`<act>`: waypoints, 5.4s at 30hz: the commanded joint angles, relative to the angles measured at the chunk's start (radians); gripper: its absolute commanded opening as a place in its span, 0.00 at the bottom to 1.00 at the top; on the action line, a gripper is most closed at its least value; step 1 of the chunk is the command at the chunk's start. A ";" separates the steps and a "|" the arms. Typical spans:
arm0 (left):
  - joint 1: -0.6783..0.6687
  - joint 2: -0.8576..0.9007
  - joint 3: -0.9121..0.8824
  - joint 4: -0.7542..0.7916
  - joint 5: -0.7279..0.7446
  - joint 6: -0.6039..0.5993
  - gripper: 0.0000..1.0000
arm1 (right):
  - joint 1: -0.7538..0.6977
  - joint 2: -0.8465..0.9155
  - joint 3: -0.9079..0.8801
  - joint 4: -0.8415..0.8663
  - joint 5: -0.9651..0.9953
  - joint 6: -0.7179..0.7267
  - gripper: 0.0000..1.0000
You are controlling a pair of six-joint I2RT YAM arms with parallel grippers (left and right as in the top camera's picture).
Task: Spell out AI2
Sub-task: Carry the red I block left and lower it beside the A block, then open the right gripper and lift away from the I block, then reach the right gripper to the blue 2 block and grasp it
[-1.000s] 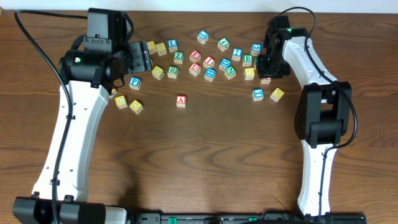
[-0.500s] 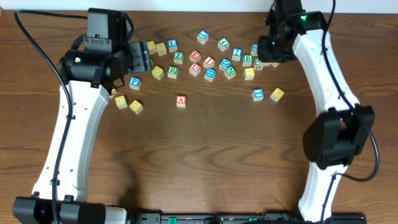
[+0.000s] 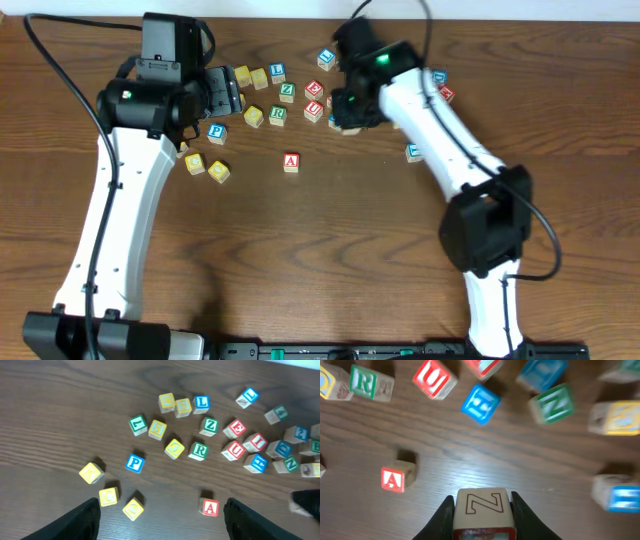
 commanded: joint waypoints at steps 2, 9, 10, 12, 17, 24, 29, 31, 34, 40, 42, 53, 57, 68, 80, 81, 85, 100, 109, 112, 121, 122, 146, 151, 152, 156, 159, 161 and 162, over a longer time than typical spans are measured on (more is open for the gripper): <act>0.002 0.032 -0.013 -0.006 -0.029 0.002 0.78 | 0.056 0.064 -0.005 0.018 0.044 0.156 0.21; 0.002 0.065 -0.013 -0.014 -0.028 0.002 0.78 | 0.117 0.136 -0.005 0.058 0.045 0.219 0.21; 0.002 0.067 -0.013 -0.016 -0.028 0.002 0.78 | 0.123 0.142 -0.005 0.063 0.045 0.230 0.21; 0.002 0.068 -0.013 -0.017 -0.028 0.002 0.78 | 0.132 0.153 -0.006 0.075 0.045 0.242 0.21; 0.002 0.068 -0.013 -0.018 -0.028 0.002 0.78 | 0.151 0.163 -0.006 0.084 0.069 0.307 0.21; 0.002 0.068 -0.013 -0.021 -0.028 0.002 0.78 | 0.185 0.172 -0.006 0.090 0.128 0.319 0.22; 0.002 0.068 -0.013 -0.021 -0.028 0.002 0.78 | 0.208 0.192 -0.006 0.090 0.158 0.346 0.22; 0.002 0.068 -0.013 -0.021 -0.028 0.002 0.78 | 0.212 0.198 -0.006 0.090 0.170 0.352 0.22; 0.002 0.068 -0.013 -0.022 -0.028 0.002 0.78 | 0.212 0.206 -0.006 0.088 0.172 0.359 0.21; 0.002 0.068 -0.013 -0.024 -0.028 0.002 0.78 | 0.213 0.208 -0.006 0.087 0.172 0.373 0.21; 0.002 0.068 -0.013 -0.025 -0.028 0.002 0.78 | 0.213 0.208 -0.010 0.084 0.172 0.387 0.22; 0.002 0.068 -0.013 -0.025 -0.028 0.002 0.78 | 0.214 0.208 -0.018 0.090 0.171 0.398 0.22; 0.002 0.068 -0.013 -0.025 -0.028 0.002 0.78 | 0.214 0.208 -0.019 0.084 0.164 0.399 0.22; 0.002 0.068 -0.013 -0.025 -0.028 0.002 0.78 | 0.215 0.208 -0.022 0.082 0.164 0.398 0.38; 0.002 0.069 -0.013 -0.024 -0.028 0.002 0.78 | 0.211 0.207 -0.022 0.075 0.156 0.393 0.36; 0.002 0.069 -0.013 -0.024 -0.028 0.002 0.78 | 0.208 0.204 -0.021 0.075 0.156 0.377 0.35; 0.002 0.069 -0.013 -0.024 -0.028 0.002 0.78 | 0.187 0.180 -0.013 0.076 0.155 0.280 0.38; 0.002 0.069 -0.013 -0.024 -0.028 0.002 0.78 | 0.121 0.101 -0.001 0.032 -0.086 -0.201 0.42; 0.002 0.069 -0.013 -0.024 -0.028 0.002 0.78 | 0.102 0.081 0.060 0.004 -0.069 -0.163 0.42; 0.002 0.069 -0.013 -0.024 -0.028 0.002 0.78 | 0.090 0.081 0.095 -0.022 -0.024 -0.154 0.41; 0.002 0.069 -0.013 -0.019 -0.029 0.002 0.78 | 0.005 0.081 0.399 -0.074 -0.021 -0.103 0.52; 0.002 0.069 -0.013 -0.018 -0.029 0.002 0.78 | -0.008 0.081 0.437 -0.074 -0.011 -0.098 0.52; 0.002 0.069 -0.013 -0.005 -0.028 0.002 0.78 | -0.177 0.306 0.472 0.060 0.197 0.107 0.42; 0.002 0.069 -0.013 -0.005 -0.028 0.002 0.78 | -0.177 0.350 0.471 0.073 0.224 0.108 0.41; 0.002 0.069 -0.013 -0.005 -0.028 0.002 0.78 | -0.177 0.358 0.471 0.079 0.219 0.110 0.41; 0.002 0.069 -0.013 -0.005 -0.028 0.002 0.78 | -0.176 0.387 0.470 0.090 0.220 0.110 0.42; 0.002 0.069 -0.013 -0.005 -0.028 0.002 0.78 | -0.176 0.418 0.470 0.099 0.232 0.111 0.41; 0.002 0.069 -0.013 -0.005 -0.028 0.002 0.78 | -0.176 0.432 0.470 0.102 0.236 0.111 0.40; 0.002 0.069 -0.013 -0.005 -0.028 0.002 0.78 | -0.177 0.435 0.470 0.103 0.238 0.110 0.40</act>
